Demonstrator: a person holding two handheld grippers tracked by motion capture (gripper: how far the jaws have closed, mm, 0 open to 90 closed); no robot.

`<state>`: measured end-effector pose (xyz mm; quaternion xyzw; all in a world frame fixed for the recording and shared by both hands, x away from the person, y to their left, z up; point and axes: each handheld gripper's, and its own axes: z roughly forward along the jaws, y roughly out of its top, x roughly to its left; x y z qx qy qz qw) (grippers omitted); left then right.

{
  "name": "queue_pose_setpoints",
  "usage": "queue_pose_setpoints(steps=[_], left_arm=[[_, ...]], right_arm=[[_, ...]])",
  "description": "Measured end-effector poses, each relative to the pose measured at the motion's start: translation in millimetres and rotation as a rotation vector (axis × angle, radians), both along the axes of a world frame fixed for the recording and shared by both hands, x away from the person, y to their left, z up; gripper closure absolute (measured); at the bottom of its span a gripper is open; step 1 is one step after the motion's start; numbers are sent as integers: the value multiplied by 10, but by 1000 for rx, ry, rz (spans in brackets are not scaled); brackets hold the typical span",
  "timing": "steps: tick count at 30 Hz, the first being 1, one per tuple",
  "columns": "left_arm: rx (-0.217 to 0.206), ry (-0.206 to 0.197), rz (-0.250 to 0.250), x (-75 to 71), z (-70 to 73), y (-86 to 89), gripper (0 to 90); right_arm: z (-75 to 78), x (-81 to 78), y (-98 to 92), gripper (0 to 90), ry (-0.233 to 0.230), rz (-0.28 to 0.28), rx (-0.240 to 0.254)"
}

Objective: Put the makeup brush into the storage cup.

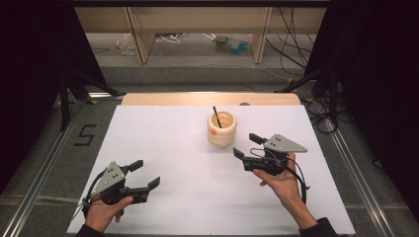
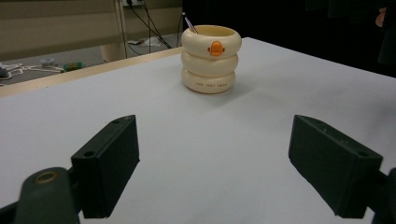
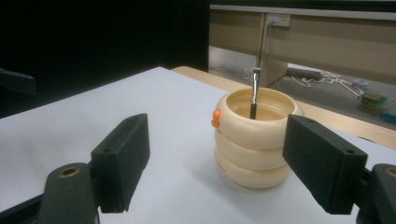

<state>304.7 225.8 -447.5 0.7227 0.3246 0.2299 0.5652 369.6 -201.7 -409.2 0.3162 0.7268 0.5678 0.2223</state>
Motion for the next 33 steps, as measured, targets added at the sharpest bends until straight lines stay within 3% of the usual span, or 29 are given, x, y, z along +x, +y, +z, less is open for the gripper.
queue_pose_setpoints(steps=[4, 5, 6, 11, 17, 19, 21, 22, 25, 26, 29, 30, 33], left_arm=[[5, -5, 1, 7, 1, 11, 163], [5, -6, 1, 7, 2, 11, 163], [4, -6, 1, 7, 2, 11, 163], [3, -5, 1, 4, 2, 8, 163], [6, -10, 1, 9, 5, 18, 163], [6, -12, -1, 10, 7, 19, 163], [2, -10, 4, 6, 8, 19, 163], [1, -10, 4, 5, 9, 20, 163], [5, -12, 3, 6, 9, 25, 163], [-13, -5, 0, 3, 3, 18, 163], [10, -19, -1, 10, 12, 32, 163], [-4, -10, 2, 7, 5, 22, 163], [7, -11, 2, 7, 6, 20, 163]], right_arm=[[-4, -49, -21, 233, 31, -5, 2], [-6, -45, -28, 232, 1, -4, 0], [-4, -72, -25, 232, 24, 2, -3], [-34, -125, -49, 225, 33, 3, -1], [-74, -195, -99, 214, 33, -2, -7], [-98, -199, -111, 193, 2, 12, -11], [-113, -215, -114, 180, 14, 13, -22], [-115, -235, -112, 180, 46, 27, -16], [-129, -252, -112, 179, 36, 27, -6], [-128, -261, -120, 179, 39, 27, -14], [-139, -286, -132, 179, 46, 20, -6], [-140, -288, -141, 179, 40, 18, -14], [-144, -303, -159, 179, 36, 17, -17]])
